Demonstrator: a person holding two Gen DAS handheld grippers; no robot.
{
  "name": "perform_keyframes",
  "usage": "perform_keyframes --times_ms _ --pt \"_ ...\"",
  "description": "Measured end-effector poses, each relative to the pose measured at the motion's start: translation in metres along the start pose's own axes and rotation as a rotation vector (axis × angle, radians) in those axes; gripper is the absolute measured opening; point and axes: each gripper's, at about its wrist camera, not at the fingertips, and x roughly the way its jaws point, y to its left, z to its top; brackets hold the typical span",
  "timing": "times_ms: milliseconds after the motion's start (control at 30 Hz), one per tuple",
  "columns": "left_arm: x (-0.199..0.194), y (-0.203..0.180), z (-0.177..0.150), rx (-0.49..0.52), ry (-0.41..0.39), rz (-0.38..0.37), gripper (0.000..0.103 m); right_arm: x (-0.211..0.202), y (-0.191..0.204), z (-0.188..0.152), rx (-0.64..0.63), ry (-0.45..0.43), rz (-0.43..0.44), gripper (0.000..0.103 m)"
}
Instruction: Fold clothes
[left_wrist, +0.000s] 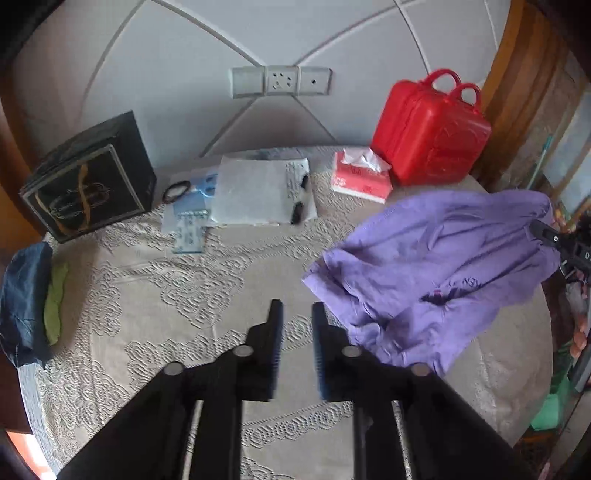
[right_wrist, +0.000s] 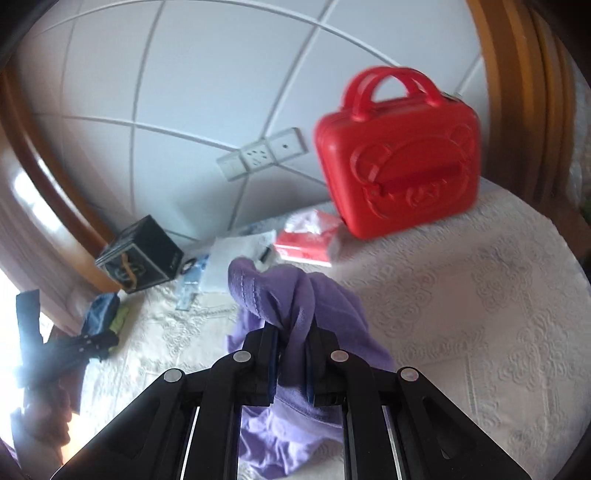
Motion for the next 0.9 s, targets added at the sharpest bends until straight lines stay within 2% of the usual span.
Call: perform_keyframes --times_ms 33,67,133,167,200,267,300,367,400,533,567,600,667,733,800,900 --pt "0.011 -0.009 -0.008 0.004 0.024 -0.028 0.072 0.003 -0.010 -0.009 0.026 0.017 -0.018 0.011" --pt "0.022 -0.019 -0.017 0.009 0.048 -0.053 0.093 0.006 -0.021 -0.019 0.053 0.034 -0.037 0.011" --pt "0.049 -0.041 -0.032 0.009 0.091 -0.087 0.097 0.015 -0.051 -0.033 0.114 0.073 -0.097 0.013" --pt "0.062 -0.051 -0.040 0.002 0.111 -0.100 0.097 0.018 -0.069 -0.043 0.155 0.093 -0.120 0.017" --pt "0.074 -0.061 -0.048 -0.011 0.130 -0.113 0.097 0.021 -0.088 -0.052 0.196 0.108 -0.160 0.026" --pt "0.097 -0.080 -0.065 -0.029 0.156 -0.108 0.097 0.018 -0.118 -0.064 0.239 0.115 -0.239 0.033" --pt "0.107 -0.088 -0.073 -0.036 0.165 -0.098 0.097 0.016 -0.131 -0.069 0.256 0.117 -0.272 0.033" --pt "0.124 -0.104 -0.085 -0.046 0.173 -0.073 0.091 0.011 -0.147 -0.078 0.268 0.125 -0.298 0.034" --pt "0.131 -0.110 -0.089 -0.051 0.178 -0.061 0.089 0.009 -0.151 -0.081 0.257 0.128 -0.274 0.034" --pt "0.154 -0.117 -0.099 -0.106 0.214 -0.044 0.068 0.006 -0.151 -0.096 0.209 0.177 -0.188 0.034" --pt "0.157 -0.117 -0.101 -0.117 0.216 -0.046 0.060 0.006 -0.151 -0.100 0.212 0.189 -0.187 0.034" --pt "0.159 -0.118 -0.101 -0.120 0.212 -0.048 0.059 0.006 -0.153 -0.103 0.215 0.196 -0.196 0.034" --pt "0.159 -0.120 -0.099 -0.102 0.190 -0.052 0.031 0.005 -0.157 -0.107 0.224 0.203 -0.230 0.036" --pt "0.157 -0.119 -0.099 -0.116 0.177 -0.055 0.026 -0.001 -0.165 -0.110 0.250 0.193 -0.257 0.051" --pt "0.152 -0.118 -0.103 -0.137 0.170 -0.045 0.020 0.002 -0.181 -0.108 0.256 0.209 -0.289 0.087" --pt "0.142 -0.121 -0.106 -0.133 0.148 -0.004 0.013 0.025 -0.204 -0.098 0.252 0.254 -0.290 0.088"
